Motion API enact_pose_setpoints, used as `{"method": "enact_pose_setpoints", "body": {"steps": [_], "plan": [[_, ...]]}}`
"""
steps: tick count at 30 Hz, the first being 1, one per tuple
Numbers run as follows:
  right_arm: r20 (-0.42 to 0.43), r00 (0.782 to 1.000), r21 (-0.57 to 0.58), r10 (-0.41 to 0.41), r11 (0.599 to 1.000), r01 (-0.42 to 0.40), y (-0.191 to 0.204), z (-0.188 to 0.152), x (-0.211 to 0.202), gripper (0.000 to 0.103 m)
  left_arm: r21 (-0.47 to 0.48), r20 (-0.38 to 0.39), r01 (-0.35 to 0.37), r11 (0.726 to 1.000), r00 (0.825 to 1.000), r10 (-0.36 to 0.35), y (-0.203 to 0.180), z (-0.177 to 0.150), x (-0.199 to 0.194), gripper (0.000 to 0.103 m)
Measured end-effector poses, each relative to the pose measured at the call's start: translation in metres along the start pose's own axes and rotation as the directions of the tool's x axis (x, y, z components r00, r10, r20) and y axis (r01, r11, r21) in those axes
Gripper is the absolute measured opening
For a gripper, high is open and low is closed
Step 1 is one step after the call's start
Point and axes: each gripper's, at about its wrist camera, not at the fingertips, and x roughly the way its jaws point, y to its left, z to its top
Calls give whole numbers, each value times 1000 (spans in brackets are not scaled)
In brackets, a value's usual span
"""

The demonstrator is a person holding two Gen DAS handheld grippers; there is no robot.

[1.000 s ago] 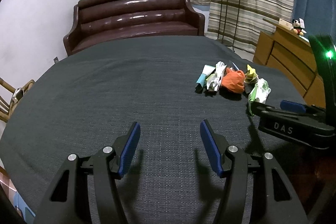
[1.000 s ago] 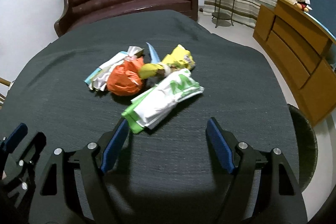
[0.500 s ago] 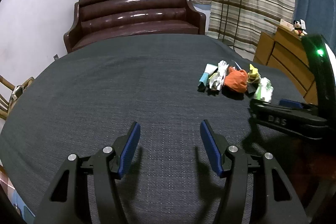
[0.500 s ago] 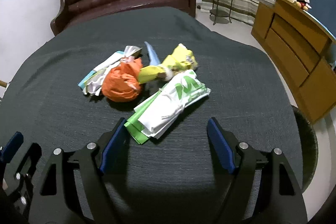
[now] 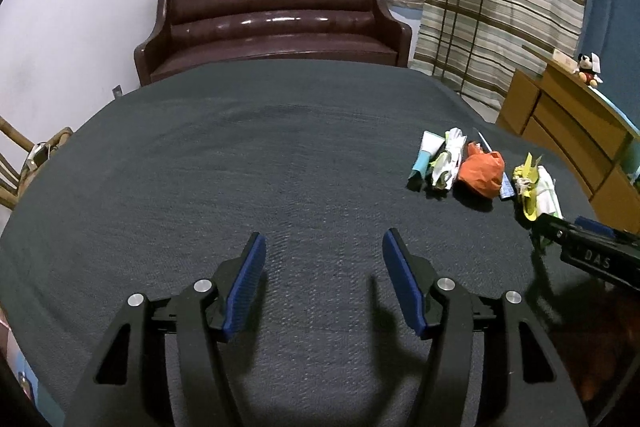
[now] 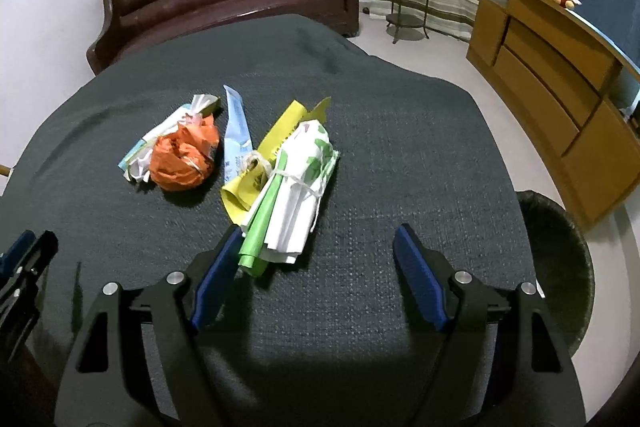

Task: Collect trash
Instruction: 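Grasp the white-and-green package with the green stick using the right gripper, then grasp the yellow wrapper with the left gripper while the right holds the package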

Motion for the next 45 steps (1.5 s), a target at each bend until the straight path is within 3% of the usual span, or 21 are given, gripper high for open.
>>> {"method": "enact_pose_setpoints", "body": {"steps": [2, 8, 17, 18, 19, 20, 33, 45], "plan": [[5, 1000, -1, -3, 1000, 3, -1, 1, 0, 65, 8, 0, 7, 1000, 1000, -7, -3, 0, -1, 60], [-18, 1000, 28, -21, 999, 22, -15, 5, 8, 55, 22, -10, 13, 1000, 1000, -13, -3, -2, 0, 60], [-18, 1000, -9, 8, 1000, -8, -15, 15, 14, 55, 36, -15, 33, 999, 999, -33, -14, 3, 1, 60], [-16, 1000, -17, 10, 1000, -10, -15, 15, 14, 52, 39, -15, 37, 999, 999, -37, -16, 3, 0, 60], [-12, 1000, -27, 15, 1000, -15, -14, 15, 14, 36, 42, -15, 42, 998, 999, -41, -18, 3, 0, 60], [-13, 1000, -31, 21, 999, -22, -15, 14, 15, 28, 45, -15, 46, 998, 999, -46, -22, 4, 0, 60], [9, 998, 36, 64, 997, -64, -56, 12, 6, 27, 126, -11, 142, 982, 990, -142, -96, 19, 3, 60], [14, 991, 57, 130, 990, -131, -85, 10, 6, 28, 183, -78, 159, 970, 986, -147, -150, 29, 38, 60]]}}
